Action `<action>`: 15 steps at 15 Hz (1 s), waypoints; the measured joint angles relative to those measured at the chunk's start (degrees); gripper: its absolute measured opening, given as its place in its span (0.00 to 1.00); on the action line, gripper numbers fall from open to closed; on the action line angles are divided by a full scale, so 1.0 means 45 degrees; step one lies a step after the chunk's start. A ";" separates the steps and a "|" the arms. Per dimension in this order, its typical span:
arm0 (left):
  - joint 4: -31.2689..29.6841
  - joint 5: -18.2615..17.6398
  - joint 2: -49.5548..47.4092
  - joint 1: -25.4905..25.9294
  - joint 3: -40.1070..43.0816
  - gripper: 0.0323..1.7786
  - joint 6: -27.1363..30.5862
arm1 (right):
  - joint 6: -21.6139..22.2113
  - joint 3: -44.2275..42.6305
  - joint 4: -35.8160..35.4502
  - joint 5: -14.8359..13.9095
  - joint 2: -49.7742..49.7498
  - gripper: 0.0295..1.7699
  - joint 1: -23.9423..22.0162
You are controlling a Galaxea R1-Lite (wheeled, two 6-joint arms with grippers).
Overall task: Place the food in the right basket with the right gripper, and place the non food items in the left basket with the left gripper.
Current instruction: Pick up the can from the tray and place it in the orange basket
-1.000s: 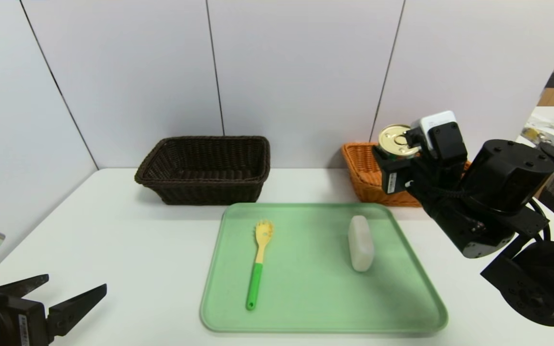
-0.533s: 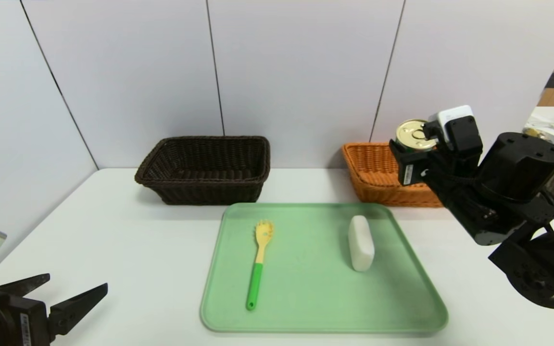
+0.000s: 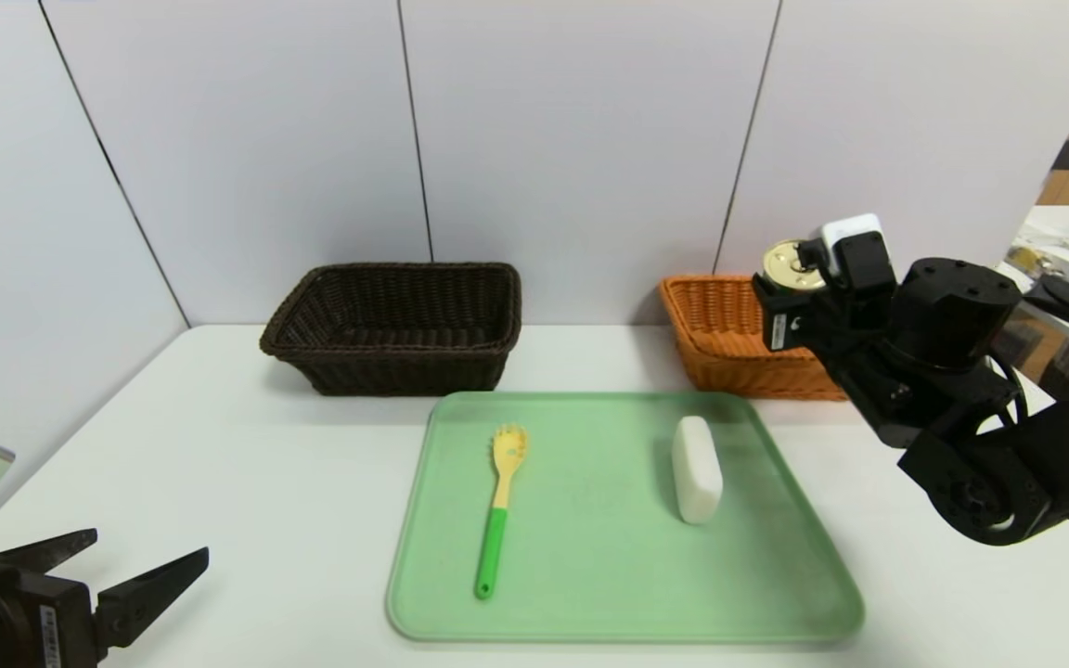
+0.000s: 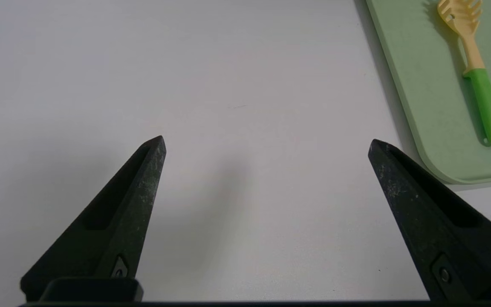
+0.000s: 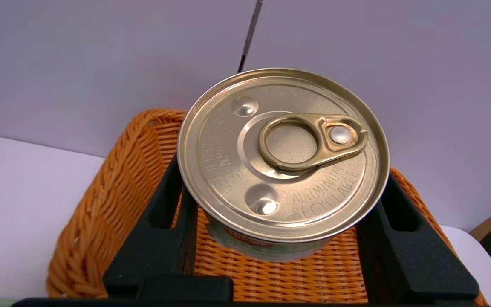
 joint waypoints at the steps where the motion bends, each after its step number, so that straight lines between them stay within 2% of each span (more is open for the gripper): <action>1: -0.0005 0.0000 0.0000 0.0000 0.0011 0.95 -0.0005 | 0.0000 -0.0152 0.0008 0.0000 0.0228 0.55 -0.0038; 10: 0.0000 -0.0011 0.0016 0.0000 0.0146 0.95 0.0000 | -0.0062 -0.1138 0.0144 0.0022 0.1753 0.55 -0.0572; 15: -0.0005 -0.0016 0.0011 0.0000 0.0247 0.95 -0.0019 | -0.0043 -0.1298 0.2500 -0.0057 0.1647 0.55 -0.0748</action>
